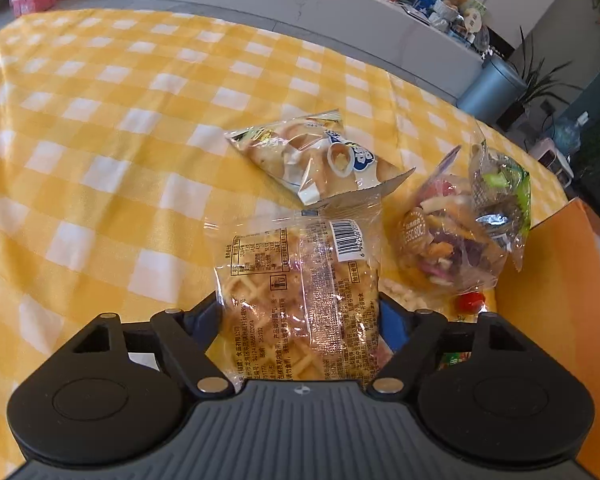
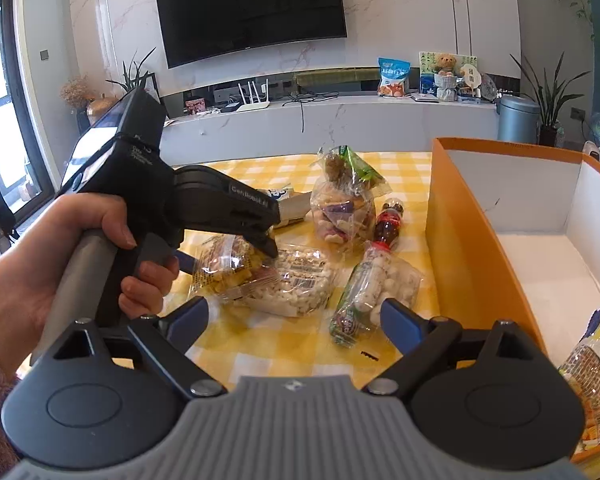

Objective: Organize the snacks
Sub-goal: 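Lower the left tool onto the clear waffle bag and close on it, then hold the waffle bag in the left tool while the right tool grasps the nut bag, then carry the waffle bag and nut bag over the orange box and release both, then withdraw both open tools from the box back over the snacks on the table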

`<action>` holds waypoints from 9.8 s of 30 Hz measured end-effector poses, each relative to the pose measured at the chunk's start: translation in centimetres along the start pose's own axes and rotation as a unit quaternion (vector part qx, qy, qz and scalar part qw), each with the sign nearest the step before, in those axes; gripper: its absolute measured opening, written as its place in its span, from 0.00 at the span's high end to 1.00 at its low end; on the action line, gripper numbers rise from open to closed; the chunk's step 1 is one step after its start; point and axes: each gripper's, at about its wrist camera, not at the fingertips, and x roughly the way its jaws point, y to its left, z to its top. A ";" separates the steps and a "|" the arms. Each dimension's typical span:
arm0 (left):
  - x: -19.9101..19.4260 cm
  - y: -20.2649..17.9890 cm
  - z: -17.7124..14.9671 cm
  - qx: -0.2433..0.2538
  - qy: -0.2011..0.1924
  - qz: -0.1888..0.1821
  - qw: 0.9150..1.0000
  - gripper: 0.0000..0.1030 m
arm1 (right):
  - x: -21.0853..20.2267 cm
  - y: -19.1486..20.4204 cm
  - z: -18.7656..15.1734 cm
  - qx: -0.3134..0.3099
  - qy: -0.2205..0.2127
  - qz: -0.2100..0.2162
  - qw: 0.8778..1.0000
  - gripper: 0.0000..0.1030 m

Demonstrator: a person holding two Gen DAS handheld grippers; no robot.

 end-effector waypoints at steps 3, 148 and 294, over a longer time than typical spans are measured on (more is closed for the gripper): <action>-0.7 0.6 -0.2 -0.003 0.015 -0.006 1.000 0.14 | -0.2 0.0 0.0 0.001 -0.003 0.002 1.000 0.12; -15.4 -1.6 -5.7 0.116 -0.103 -0.128 0.980 0.15 | -10.4 -8.3 5.4 -0.001 -0.088 -0.071 0.994 0.23; -14.2 3.8 -4.3 0.124 -0.122 0.037 0.984 0.04 | -0.6 2.5 5.2 0.010 -0.018 -0.089 0.996 0.26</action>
